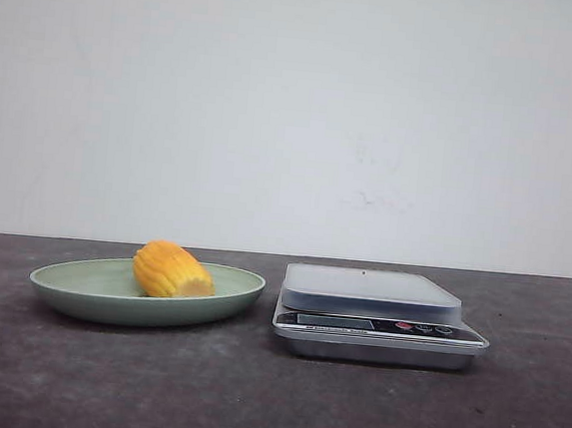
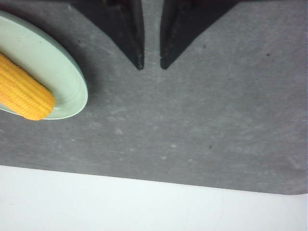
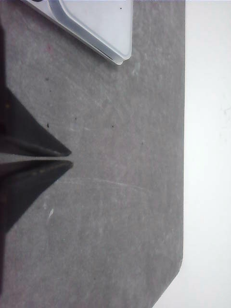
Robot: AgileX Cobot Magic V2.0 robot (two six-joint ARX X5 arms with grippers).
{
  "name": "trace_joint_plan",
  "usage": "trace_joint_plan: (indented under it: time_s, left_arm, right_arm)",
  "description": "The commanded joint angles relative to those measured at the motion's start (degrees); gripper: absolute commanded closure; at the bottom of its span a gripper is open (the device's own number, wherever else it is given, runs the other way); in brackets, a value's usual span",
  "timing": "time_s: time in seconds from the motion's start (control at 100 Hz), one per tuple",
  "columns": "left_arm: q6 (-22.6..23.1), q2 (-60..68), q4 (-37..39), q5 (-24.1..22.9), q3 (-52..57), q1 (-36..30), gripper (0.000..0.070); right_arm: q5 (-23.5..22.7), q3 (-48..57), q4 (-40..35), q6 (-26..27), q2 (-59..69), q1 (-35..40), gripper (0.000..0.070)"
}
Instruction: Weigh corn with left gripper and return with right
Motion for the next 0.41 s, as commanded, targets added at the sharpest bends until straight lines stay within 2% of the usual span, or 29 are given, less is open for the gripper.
trace_joint_plan:
  time_s: [0.0, 0.4]
  left_arm:
    - [0.9, -0.1, 0.9, 0.2, -1.0, -0.5, 0.0685]
    - [0.9, -0.1, 0.9, 0.2, -1.0, -1.2, 0.0685]
  right_arm:
    - [0.0, -0.2, 0.6, 0.6, -0.1, -0.1, 0.0696]
    - [0.0, -0.2, 0.6, 0.6, -0.1, -0.1, 0.0696]
